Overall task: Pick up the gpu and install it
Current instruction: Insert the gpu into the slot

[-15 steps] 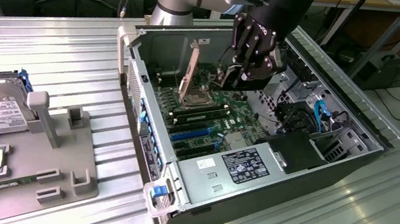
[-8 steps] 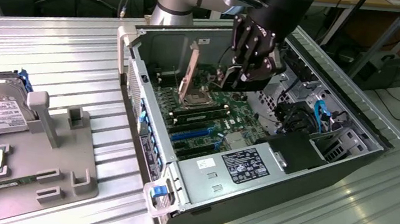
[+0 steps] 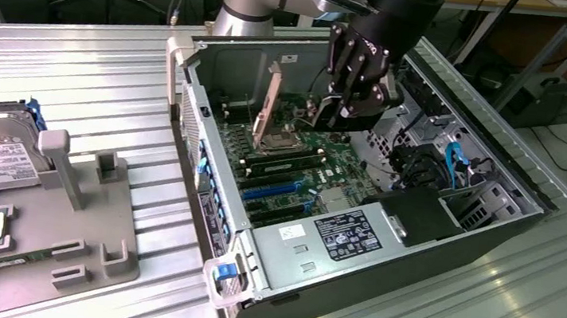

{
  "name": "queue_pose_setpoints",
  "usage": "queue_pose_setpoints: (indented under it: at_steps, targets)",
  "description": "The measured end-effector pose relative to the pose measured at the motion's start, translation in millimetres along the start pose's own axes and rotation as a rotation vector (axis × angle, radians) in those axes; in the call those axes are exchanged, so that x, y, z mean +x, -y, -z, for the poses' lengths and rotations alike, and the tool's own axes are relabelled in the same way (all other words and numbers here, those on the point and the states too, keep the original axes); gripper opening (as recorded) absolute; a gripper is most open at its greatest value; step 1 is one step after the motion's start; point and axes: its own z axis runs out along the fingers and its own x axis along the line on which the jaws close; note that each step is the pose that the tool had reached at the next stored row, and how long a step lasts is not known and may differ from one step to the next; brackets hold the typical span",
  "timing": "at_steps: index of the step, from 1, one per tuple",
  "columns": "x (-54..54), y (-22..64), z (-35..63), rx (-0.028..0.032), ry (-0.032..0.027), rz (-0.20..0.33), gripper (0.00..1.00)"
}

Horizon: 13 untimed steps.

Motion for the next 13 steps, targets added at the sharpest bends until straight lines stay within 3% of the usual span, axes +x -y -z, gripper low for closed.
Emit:
queue_pose_setpoints:
  at_steps: [13]
  targets:
    - [0.1, 0.3, -5.6, 0.0, 0.0, 0.0, 0.27]
